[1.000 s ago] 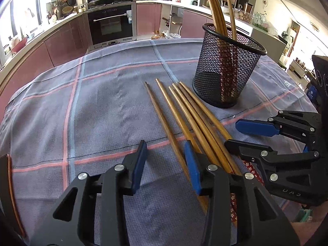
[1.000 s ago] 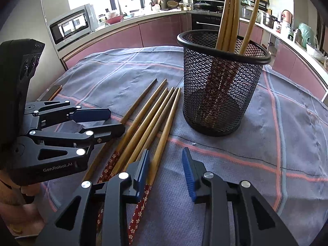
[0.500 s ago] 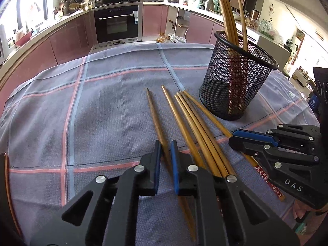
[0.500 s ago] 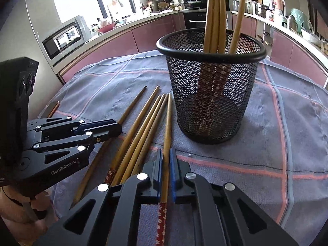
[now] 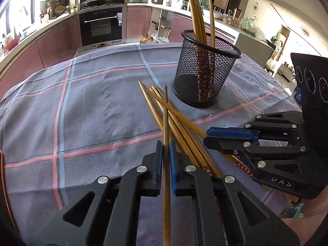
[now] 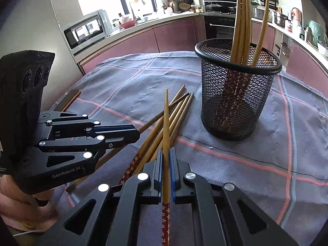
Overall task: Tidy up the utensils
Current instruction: 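Lower the right tool onto the chopsticks and close on one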
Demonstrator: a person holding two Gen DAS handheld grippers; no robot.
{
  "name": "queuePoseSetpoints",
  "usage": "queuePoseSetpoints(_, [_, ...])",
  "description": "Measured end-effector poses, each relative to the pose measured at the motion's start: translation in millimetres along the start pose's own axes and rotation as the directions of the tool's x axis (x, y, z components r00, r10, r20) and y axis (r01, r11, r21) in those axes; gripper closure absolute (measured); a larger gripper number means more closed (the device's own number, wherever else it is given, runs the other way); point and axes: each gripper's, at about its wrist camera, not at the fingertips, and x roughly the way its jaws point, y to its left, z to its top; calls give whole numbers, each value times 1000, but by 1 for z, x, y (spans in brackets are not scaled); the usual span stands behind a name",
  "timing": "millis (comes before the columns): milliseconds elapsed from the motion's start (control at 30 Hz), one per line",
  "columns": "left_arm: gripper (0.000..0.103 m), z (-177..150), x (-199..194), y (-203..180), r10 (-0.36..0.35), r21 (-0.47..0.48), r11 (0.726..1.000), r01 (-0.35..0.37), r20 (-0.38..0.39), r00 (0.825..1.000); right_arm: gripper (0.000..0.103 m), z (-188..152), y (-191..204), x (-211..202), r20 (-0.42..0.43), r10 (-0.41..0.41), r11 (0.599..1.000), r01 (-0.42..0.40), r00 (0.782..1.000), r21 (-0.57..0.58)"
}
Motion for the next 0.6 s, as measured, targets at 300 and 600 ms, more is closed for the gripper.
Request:
queuePoseSetpoints(300, [89, -1, 12, 4, -4, 13, 1000, 4, -47, 999, 95, 0, -3, 12, -39, -13, 1000, 13, 999, 3])
queuePoseSetpoints(600, [96, 10, 14, 7, -21, -11, 1000, 20, -46, 999, 97, 0, -5, 2, -8, 1, 1000, -1, 1000, -3])
